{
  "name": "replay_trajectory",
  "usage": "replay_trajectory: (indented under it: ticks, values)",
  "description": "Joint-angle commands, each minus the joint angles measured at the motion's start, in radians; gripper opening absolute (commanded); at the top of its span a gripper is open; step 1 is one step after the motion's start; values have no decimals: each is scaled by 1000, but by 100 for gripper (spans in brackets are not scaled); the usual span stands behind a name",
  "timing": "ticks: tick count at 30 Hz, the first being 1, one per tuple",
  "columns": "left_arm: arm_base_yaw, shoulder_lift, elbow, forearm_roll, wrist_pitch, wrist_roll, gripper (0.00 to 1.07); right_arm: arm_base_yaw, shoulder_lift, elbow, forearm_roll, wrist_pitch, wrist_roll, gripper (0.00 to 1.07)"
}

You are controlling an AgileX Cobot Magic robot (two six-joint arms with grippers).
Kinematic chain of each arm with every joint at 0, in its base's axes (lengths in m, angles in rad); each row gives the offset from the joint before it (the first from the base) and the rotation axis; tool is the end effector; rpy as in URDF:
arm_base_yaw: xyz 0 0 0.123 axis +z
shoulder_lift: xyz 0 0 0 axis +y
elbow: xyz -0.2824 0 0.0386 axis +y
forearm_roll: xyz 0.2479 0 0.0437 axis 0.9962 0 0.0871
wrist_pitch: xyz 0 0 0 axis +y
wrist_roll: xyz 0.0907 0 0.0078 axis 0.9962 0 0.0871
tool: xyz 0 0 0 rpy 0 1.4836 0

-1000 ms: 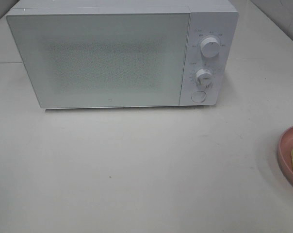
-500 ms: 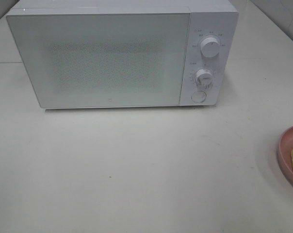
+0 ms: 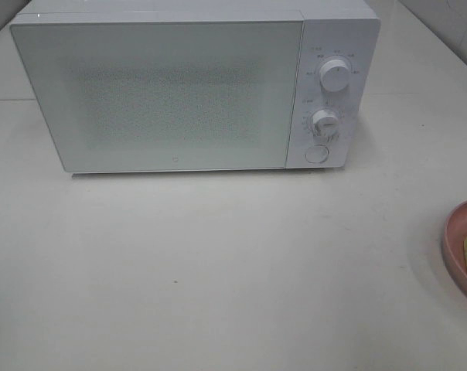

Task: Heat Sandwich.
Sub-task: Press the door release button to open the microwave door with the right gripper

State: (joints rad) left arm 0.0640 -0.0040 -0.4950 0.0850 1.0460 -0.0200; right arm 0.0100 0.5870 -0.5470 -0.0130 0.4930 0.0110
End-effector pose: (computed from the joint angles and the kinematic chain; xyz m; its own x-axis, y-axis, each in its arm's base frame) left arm -0.0048 0.0064 0.2772 -0.4443 -0.0058 -0.8959 -0.1195 0.9914 0.0528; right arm 0.1178 0.0006 0.3059 -0.4311 -0.0048 -0.9023 -0.0046 1.0000 -0.0031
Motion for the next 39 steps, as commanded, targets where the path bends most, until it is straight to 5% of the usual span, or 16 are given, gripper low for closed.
replay_trajectory:
  ticks: [1,26,39]
  values:
    - [4,-29,3,2,-11,1,98,-4,41,-1,2,-49,2,75]
    - [4,-29,3,2,-11,1,98,-4,480,13,-1,-525,67,74]
    - [4,-29,3,2,-11,1,98,6,571,197,13,-1000,46,74]
